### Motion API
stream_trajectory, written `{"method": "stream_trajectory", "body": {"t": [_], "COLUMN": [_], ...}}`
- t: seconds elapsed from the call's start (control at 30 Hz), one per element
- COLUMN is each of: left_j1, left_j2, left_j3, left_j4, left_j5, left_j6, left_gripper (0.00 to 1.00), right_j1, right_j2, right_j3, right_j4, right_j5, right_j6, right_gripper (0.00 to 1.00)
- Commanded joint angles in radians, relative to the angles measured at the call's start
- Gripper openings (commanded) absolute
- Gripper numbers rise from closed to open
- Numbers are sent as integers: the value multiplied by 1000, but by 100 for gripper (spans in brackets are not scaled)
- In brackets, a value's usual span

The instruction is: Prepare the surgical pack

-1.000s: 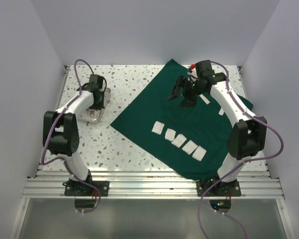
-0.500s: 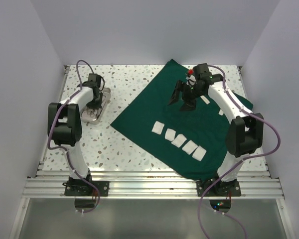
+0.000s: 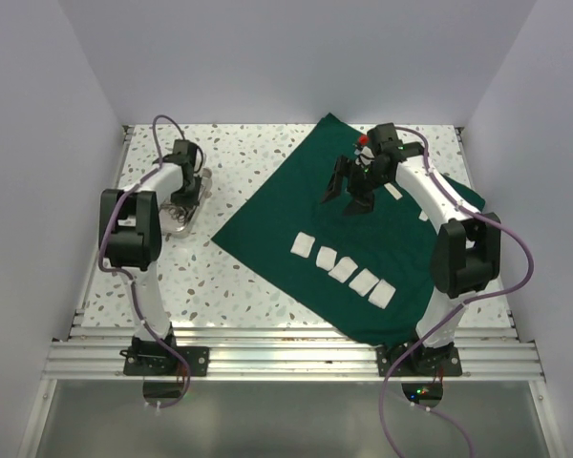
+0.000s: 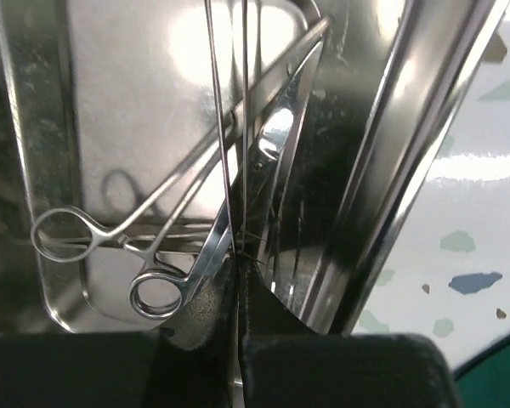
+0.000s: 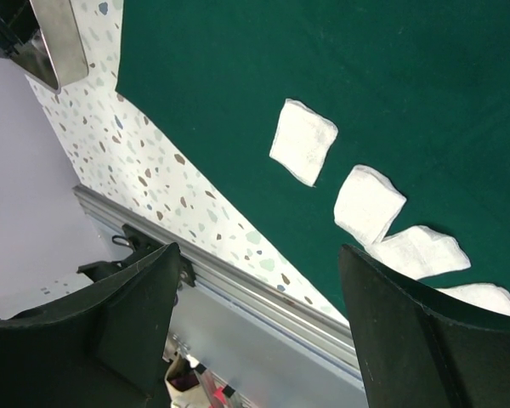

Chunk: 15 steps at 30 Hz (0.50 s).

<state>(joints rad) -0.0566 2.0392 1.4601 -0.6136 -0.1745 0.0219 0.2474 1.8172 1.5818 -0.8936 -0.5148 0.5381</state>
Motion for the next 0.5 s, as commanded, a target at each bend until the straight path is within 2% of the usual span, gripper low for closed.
{"method": "stream_trajectory", "body": {"t": [0.0, 0.33, 0.47], "left_j1": [20, 34, 34], "left_j2": [38, 127, 102], "left_j3": [78, 219, 214], "left_j4": [46, 20, 20], "left_j5": [-36, -69, -69], "left_j6": [16, 3, -14], "left_gripper": [0, 0, 0], "right_j1": [-5, -3, -5], "right_j2": [-6, -19, -18], "right_j3": [4, -26, -28], "right_j4": [-10, -13, -14], "right_j5": [-4, 1, 1], "right_j6": [-7, -17, -18], "right_gripper": [78, 78, 78]}}
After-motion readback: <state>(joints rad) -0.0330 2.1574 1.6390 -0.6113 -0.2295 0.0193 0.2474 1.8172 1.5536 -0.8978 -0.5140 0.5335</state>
